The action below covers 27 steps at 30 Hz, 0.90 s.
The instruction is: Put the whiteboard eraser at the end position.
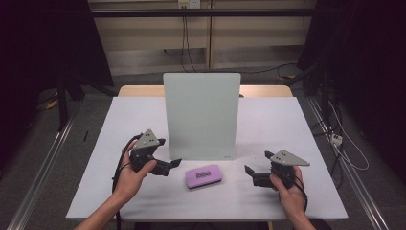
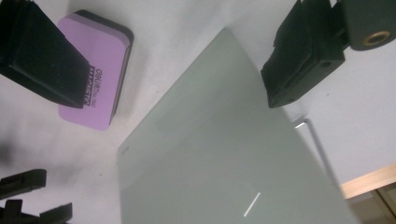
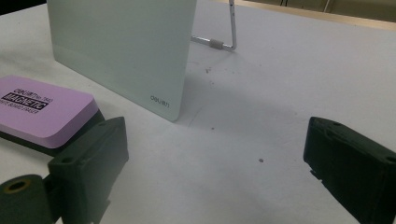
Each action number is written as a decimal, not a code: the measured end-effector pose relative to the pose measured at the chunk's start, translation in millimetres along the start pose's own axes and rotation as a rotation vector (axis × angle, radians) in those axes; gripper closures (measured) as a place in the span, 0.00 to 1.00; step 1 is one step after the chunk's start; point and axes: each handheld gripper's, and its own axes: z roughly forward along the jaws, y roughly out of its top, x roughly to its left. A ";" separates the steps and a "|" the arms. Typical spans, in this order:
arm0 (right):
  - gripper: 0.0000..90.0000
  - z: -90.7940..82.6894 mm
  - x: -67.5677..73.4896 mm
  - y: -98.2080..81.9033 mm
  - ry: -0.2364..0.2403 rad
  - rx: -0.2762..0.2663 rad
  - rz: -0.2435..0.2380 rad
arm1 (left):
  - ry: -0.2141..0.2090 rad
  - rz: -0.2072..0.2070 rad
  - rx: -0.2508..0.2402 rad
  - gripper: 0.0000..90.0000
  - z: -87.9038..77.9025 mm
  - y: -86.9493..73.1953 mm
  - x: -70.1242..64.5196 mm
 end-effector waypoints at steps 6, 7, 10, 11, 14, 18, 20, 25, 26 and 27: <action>0.08 0.1 0.2 0.1 -0.002 0.003 0.000 | 0.025 -0.035 -0.008 0.07 -11.3 -8.4 8.3; 0.08 0.2 0.2 0.1 -0.002 0.002 -0.001 | 0.024 -0.042 -0.014 0.07 -13.5 -10.5 10.2; 0.08 0.5 -0.2 0.0 -0.004 0.004 0.001 | 0.036 -0.051 -0.019 0.07 -18.4 -14.3 13.3; 0.08 0.6 -0.3 0.0 -0.002 0.002 0.001 | 0.043 -0.059 -0.026 0.07 -20.7 -16.4 14.4; 0.08 0.5 -0.4 -0.1 -0.003 0.002 0.001 | 0.062 -0.065 -0.023 0.07 -25.9 -21.2 17.8; 0.08 0.4 -0.4 0.0 -0.004 0.002 0.001 | 0.066 -0.097 -0.028 0.07 -30.9 -29.5 20.8; 0.08 0.6 -0.2 0.0 -0.004 0.003 0.000 | 0.071 -0.110 -0.034 0.07 -32.8 -33.0 22.2; 0.08 1.0 0.2 -0.2 -0.004 0.007 0.002 | 0.113 -0.111 -0.023 0.07 -39.2 -41.6 23.1; 0.08 1.3 -0.1 -0.4 -0.004 0.011 0.000 | 0.121 -0.106 -0.021 0.07 -39.8 -43.9 22.7; 0.08 1.6 -0.2 -0.4 -0.003 0.013 0.001 | 0.128 -0.106 -0.014 0.07 -40.2 -45.7 22.3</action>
